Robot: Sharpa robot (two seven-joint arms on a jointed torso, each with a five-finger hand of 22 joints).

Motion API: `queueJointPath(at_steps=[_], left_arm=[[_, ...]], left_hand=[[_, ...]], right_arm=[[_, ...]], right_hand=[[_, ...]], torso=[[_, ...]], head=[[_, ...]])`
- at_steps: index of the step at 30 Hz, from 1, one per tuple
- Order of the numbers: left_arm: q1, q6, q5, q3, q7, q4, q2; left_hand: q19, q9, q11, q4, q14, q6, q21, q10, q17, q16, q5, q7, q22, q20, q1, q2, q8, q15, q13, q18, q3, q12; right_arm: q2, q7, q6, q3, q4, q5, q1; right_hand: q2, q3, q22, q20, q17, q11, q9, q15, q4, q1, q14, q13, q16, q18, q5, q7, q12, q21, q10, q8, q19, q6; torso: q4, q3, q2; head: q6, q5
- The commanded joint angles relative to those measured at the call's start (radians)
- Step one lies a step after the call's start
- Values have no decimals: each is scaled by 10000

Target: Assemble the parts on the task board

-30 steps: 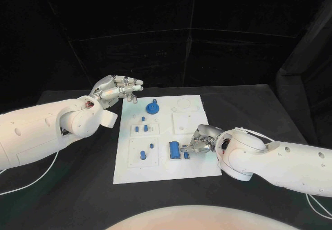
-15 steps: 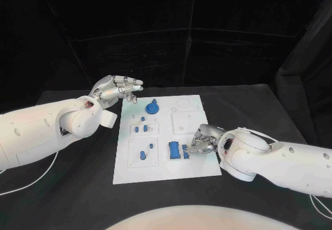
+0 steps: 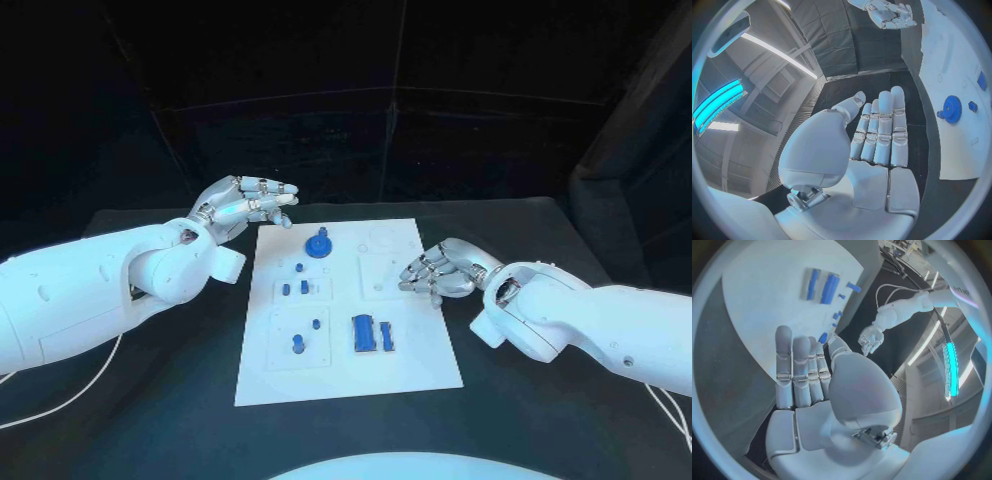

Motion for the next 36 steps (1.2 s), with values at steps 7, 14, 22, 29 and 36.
queueJointPath(at_steps=[7, 14, 22, 29, 36], left_arm=[[-28, -536, 1040, 13, 668, -1082, 775], [-183, -899, 1537, 17, 932, -2148, 1542], [-351, -1003, 1707, 25, 1107, -2843, 2092], [-428, -939, 1483, 29, 800, -2909, 2170], [-693, -1881, 1325, 244, 834, -2099, 1903]], left_hand=[[-1961, -59, 273, 246, -768, -102, -2810, 366, -2111, -4116, -11, 1, -2131, 886, -160, -5, -367, 761, -174, 28, -15, -1396], [-2463, -80, 623, 320, -1002, -250, -3677, 46, -2851, -5435, -17, -90, -2969, 1301, -181, -60, -761, 1090, -179, 81, -383, -2281], [-2016, -71, 586, 342, -544, -84, -3839, 254, -3257, -6068, -18, -14, -3462, 1285, -45, 100, -989, 1057, -167, 99, -730, -2733], [-4421, -729, -24, 719, -3512, -3335, -4126, -3125, -3751, -6756, -501, -601, -4393, 320, -4335, 610, -1996, 498, -794, -525, -1798, -3657], [-5803, -729, -306, 719, -5150, -4984, -4870, -4865, -4543, -7047, -501, -898, -4789, -127, -6526, 610, -1996, 246, -794, -743, -2286, -3657]], right_arm=[[1232, 4657, 888, 284, -2910, 5353, 298], [2560, 5159, 1445, 475, -5227, 5956, 328], [3287, 5397, 1904, 535, -6195, 6073, 328], [3413, 5054, 1473, 532, -6261, 5806, 299], [3094, 5195, 575, 577, -5318, 6244, 148]], right_hand=[[68, 380, -3366, 1246, -3602, 664, -802, 1031, -370, 526, -1580, -4280, -5157, 117, -408, 248, -2701, -4583, -10, -649, -1070, -296], [331, 370, -4588, 1226, -5223, 710, -1505, 1101, -1011, 178, -834, -6145, -6413, 127, -655, 316, -3112, -5853, 328, -657, -83, -220], [500, 386, -4799, 999, -5528, 602, -1691, 907, -1235, 68, 26, -6537, -6434, 143, -660, 342, -3089, -5910, 746, -657, 641, 41], [99, -88, -5287, 369, -6456, 164, -2683, 1, -1102, -4614, -4109, -7187, -7187, -517, -1039, -269, -3811, -7067, -2999, -1304, -3225, -3278], [99, -88, -6037, 41, -6456, -68, -2683, 1, -1102, -6927, -6102, -7187, -7187, -686, -1861, -574, -3811, -7067, -4845, -1304, -5111, -4905]], torso=[[59, -92, -508], [93, -70, -680], [164, -11, -731], [167, 12, -756], [326, 233, -1022]], head=[[743, 59], [1046, 116], [1260, 151], [1263, 180], [1325, 254]])
